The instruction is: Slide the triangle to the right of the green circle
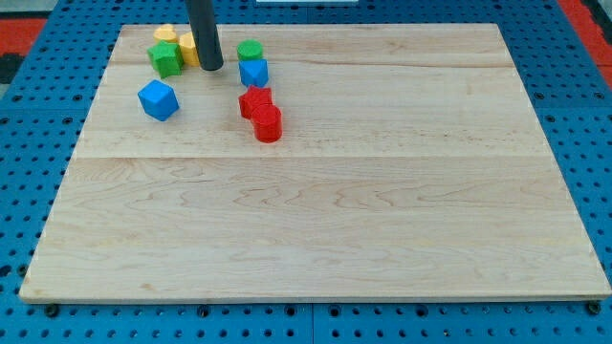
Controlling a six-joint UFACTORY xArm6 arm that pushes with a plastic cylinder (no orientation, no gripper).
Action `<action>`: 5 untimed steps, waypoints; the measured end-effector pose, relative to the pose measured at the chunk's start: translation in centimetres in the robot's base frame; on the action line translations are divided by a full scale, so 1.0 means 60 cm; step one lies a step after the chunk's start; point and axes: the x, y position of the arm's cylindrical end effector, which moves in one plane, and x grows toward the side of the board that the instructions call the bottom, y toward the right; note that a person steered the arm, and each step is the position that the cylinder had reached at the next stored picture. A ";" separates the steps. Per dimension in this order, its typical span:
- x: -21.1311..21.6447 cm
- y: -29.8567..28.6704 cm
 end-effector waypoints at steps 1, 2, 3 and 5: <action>-0.015 0.013; -0.015 0.016; 0.015 0.016; 0.062 0.081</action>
